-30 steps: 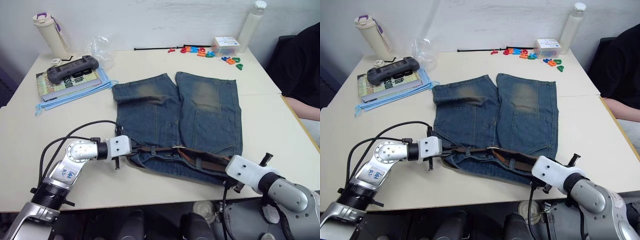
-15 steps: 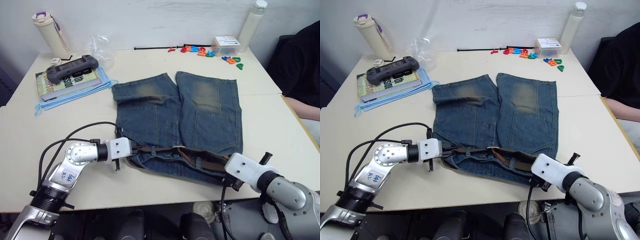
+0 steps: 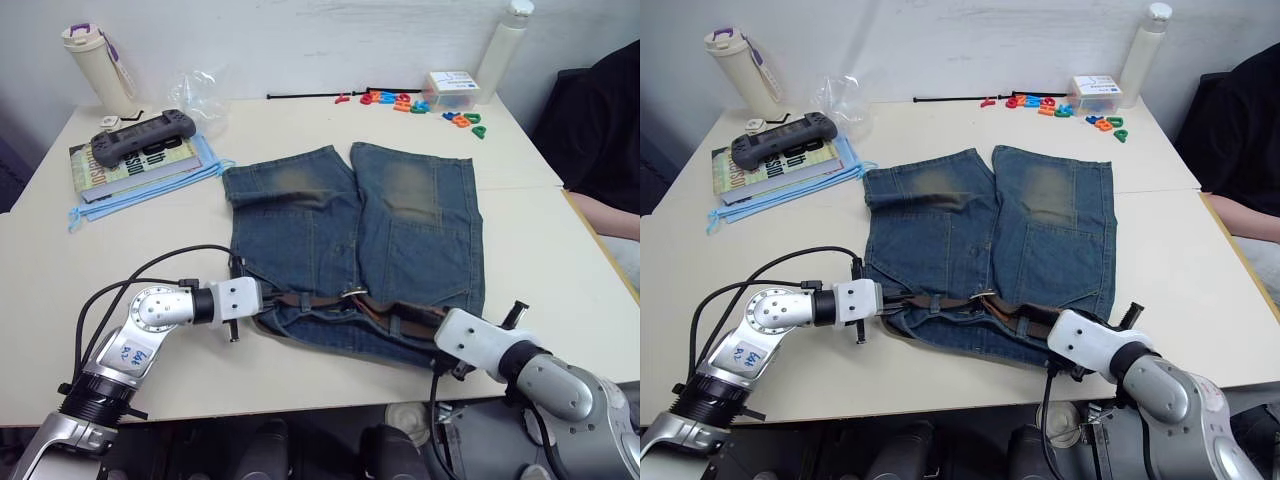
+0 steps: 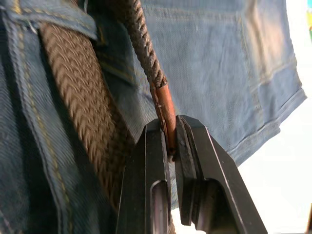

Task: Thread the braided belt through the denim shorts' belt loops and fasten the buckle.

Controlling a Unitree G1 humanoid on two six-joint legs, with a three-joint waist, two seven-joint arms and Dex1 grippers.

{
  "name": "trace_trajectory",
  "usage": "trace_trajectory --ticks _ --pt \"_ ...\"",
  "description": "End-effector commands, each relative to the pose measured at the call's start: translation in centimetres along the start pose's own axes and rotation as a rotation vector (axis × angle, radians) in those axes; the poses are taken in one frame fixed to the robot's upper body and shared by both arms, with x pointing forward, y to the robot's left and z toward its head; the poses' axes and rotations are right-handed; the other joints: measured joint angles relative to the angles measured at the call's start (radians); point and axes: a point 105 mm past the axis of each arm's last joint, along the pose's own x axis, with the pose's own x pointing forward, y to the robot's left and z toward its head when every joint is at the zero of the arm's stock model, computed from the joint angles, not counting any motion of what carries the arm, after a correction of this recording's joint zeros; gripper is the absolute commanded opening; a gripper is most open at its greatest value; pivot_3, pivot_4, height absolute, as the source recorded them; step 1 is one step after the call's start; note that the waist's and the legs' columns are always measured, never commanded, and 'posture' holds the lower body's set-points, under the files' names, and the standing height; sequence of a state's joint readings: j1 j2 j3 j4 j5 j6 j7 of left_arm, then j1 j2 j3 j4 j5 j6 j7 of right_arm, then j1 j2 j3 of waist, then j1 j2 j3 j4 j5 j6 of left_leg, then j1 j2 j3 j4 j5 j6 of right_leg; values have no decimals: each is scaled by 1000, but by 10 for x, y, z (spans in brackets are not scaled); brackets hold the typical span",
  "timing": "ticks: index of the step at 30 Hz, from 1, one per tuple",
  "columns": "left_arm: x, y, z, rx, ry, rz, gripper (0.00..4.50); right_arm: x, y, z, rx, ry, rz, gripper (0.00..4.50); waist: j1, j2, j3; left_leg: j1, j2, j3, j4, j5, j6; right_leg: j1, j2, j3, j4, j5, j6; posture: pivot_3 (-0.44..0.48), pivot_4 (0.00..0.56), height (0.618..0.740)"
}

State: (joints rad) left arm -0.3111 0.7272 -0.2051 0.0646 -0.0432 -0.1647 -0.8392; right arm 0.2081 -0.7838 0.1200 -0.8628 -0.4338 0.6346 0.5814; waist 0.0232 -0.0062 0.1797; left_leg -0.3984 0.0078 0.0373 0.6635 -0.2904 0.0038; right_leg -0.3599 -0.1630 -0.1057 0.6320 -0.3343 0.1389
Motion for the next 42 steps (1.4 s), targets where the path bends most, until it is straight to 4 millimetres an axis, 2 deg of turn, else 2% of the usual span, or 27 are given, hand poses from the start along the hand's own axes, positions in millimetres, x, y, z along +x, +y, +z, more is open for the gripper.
trace_trajectory --ticks 1,11,15,20,24,28,39,41,42 --pt "-8 -9 -33 -107 124 4 12 -2 -3 11 -45 -42 -28 0 0 0 0 0 0 0 0 0 0 0 0 0 0 0 0 0 150 684" --pt "-22 -26 -62 -178 244 -47 12 -2 -2 14 -92 -44 -17 0 -2 2 -1 0 9 0 0 0 -3 0 10 0 -4 2 -6 0 150 684" --pt "-24 -35 -70 -261 280 -55 12 -4 -1 10 -111 -29 -12 0 -3 7 -4 2 13 1 0 0 -4 1 14 1 -4 1 -9 0 150 684" --pt "-37 -45 -92 -300 371 -54 12 -3 1 13 -86 -36 -14 0 -7 14 -8 8 21 5 -2 -2 -7 3 15 3 -4 0 -15 0 150 684" --pt "-38 -46 -95 -383 366 -19 12 -2 2 14 -59 -38 -12 0 -13 16 -12 12 23 5 -8 -1 -14 3 18 3 -3 -3 -20 0 150 684" --pt "-36 -49 -93 -378 362 -26 12 1 5 14 -30 -36 -4 0 -22 20 -14 15 24 5 -16 6 -15 1 19 3 -2 -4 -24 0 150 684" --pt "-28 -50 -86 -362 324 -30 12 6 2 21 -25 -64 -8 0 -23 22 -16 17 29 5 -17 5 -17 1 27 3 0 -6 -28 0 150 684" --pt "-26 -50 -85 -354 317 -32 0 8 3 24 -23 -74 -7 884 -23 22 -16 17 30 5 -16 5 -18 1 27 3 0 -6 -29 0 150 684" --pt "-26 -50 -84 -353 316 -32 0 9 3 24 -23 -77 -7 1174 -23 22 -16 17 30 5 -16 5 -18 1 27 3 0 -6 -29 0 150 684"
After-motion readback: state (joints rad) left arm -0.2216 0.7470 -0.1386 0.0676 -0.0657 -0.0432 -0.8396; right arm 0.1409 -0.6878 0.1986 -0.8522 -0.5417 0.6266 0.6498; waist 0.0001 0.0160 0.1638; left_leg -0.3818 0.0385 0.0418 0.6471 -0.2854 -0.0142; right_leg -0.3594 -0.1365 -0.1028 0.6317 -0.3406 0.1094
